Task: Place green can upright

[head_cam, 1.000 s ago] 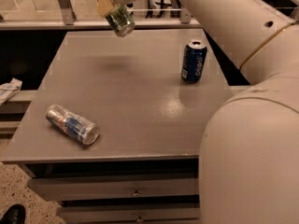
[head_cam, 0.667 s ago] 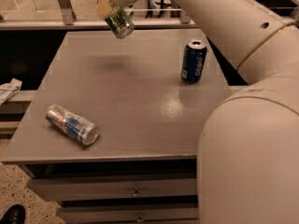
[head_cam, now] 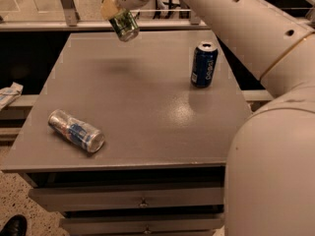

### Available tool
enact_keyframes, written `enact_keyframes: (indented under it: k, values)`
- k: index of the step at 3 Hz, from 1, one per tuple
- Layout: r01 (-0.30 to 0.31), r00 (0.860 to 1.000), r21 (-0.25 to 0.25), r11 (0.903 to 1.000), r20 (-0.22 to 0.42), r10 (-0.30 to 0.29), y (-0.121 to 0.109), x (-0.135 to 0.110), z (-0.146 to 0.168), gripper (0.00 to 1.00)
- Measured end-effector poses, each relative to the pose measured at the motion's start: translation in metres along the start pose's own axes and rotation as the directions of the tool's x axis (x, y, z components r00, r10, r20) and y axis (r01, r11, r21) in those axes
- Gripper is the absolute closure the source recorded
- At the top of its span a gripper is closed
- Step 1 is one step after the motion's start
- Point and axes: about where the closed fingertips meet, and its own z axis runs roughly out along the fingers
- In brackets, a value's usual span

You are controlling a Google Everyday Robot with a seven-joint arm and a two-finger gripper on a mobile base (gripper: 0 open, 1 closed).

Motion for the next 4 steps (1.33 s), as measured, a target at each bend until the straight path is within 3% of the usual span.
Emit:
enact_keyframes:
  k: [1, 2, 3, 4]
  values:
    - [-0.075, 0.994, 0.011, 0.9971, 0.086, 0.074, 0.011, 0.003, 0.008, 1.00]
    - [-0.143, 0.975, 0.028, 0.9893, 0.174, 0.136, 0.027, 0.003, 0.014, 1.00]
    - [-0.162, 0.956, 0.057, 0.9852, 0.257, 0.142, 0.036, 0.006, 0.020, 1.00]
    - [-0.188, 0.923, 0.050, 0.9810, 0.351, 0.159, 0.034, 0.007, 0.024, 1.00]
